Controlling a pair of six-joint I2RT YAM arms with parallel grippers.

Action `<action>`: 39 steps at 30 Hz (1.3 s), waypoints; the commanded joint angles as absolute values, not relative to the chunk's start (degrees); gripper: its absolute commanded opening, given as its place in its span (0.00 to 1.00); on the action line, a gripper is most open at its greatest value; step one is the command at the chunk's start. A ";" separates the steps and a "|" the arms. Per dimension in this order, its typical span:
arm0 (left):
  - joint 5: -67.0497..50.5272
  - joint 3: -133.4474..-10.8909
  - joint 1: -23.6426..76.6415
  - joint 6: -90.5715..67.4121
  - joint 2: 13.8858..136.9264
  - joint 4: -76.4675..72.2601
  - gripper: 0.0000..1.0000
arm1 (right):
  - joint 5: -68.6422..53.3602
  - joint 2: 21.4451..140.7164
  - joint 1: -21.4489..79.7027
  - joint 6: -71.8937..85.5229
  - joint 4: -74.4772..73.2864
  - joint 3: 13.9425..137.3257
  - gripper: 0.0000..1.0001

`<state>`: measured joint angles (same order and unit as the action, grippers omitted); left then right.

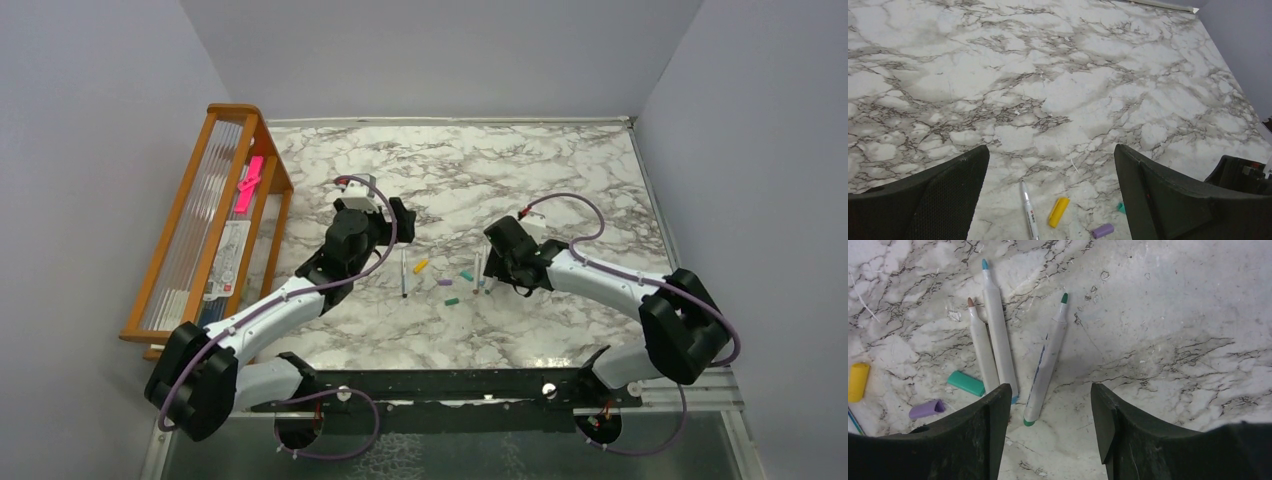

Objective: Insert the pens into the pen caps

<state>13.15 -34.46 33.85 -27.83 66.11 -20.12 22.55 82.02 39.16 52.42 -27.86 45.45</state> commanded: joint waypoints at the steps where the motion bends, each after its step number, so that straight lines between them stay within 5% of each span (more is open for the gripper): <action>1: 19.66 -36.65 35.01 -24.03 65.94 -16.57 0.99 | 23.13 83.13 39.36 55.80 -29.25 45.79 0.58; 15: 21.03 -38.05 36.85 -25.78 65.58 -10.43 0.95 | 23.07 89.09 39.37 54.09 -26.14 44.81 0.53; 23: 17.37 -39.19 36.94 -30.54 63.26 -5.74 0.88 | 20.81 90.78 39.35 51.04 -24.56 45.80 0.01; 31: -1.12 -37.71 36.94 -36.97 63.65 -12.41 0.86 | 18.07 71.15 39.32 44.73 -15.38 39.57 0.01; 39: -18.88 -35.23 39.11 -39.86 65.20 -27.50 0.91 | -0.74 47.06 39.29 36.60 9.38 28.50 0.01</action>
